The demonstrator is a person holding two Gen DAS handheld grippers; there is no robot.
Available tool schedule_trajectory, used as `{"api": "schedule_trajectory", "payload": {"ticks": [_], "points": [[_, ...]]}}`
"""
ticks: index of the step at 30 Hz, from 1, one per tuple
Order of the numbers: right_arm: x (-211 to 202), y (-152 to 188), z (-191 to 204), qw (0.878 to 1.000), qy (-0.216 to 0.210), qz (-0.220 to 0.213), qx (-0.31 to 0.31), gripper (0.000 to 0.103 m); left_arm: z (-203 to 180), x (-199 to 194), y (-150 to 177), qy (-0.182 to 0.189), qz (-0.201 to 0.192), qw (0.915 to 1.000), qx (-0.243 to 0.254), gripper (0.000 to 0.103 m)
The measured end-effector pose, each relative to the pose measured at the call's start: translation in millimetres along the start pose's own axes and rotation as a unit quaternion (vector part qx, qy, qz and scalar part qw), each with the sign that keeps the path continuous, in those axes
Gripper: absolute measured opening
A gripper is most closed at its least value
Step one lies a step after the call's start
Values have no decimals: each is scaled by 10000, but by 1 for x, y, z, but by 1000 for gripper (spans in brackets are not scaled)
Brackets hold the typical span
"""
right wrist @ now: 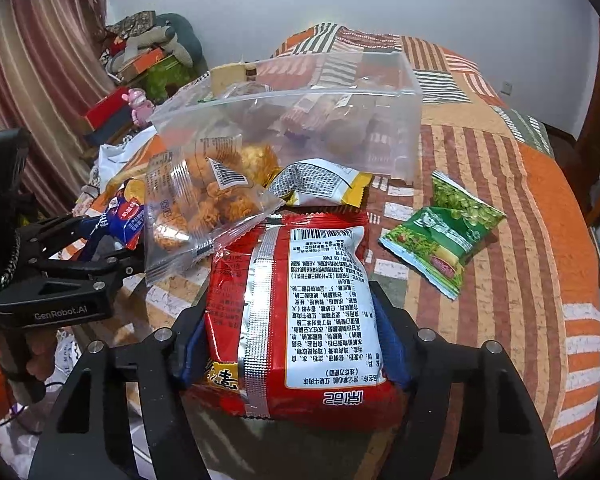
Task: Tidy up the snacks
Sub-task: 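Grasp the blue biscuit bag with left tool while right tool grasps the red snack bag, then carry the blue bag with left tool while right tool carries the red bag over the box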
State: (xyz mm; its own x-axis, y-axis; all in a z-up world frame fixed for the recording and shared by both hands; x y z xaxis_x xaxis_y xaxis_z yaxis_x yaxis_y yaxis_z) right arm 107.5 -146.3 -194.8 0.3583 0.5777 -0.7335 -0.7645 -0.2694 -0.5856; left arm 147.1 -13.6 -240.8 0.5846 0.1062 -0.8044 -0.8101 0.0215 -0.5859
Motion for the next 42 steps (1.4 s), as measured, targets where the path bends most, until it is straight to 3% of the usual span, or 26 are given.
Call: {"api": "schedule_trajectory", "payload": {"ticks": [6, 17, 28, 42], "points": [[-19, 0, 0, 9999, 27, -161, 6, 66, -3, -17, 4, 70, -57, 9999, 111, 62], [-58, -13, -7, 9979, 198, -608, 104, 66, -2, -61, 5, 155, -361, 9991, 161, 61], [-72, -49, 1, 9939, 160, -1088, -49, 66, 8, -92, -35, 149, -876, 9960, -30, 61], [-64, -100, -4, 9884, 142, -1508, -75, 66, 14, -77, -100, 152, -1151, 9931, -138, 61]]}}
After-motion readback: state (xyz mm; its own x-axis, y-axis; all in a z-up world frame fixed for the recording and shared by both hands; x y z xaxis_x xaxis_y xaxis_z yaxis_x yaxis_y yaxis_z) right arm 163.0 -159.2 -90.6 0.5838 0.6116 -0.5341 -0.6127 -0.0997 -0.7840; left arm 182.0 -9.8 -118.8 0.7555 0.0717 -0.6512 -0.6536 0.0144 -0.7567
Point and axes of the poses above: each gripper's, at about its wrist camera, not at the fingertips, and x roughly the way its jaws point, z to its left, y to its underside, the point moved 9 cm from there along x, roughly the way its jaws point, and after that the axes turned 11 degrees about -y, right-handed, at the moved point
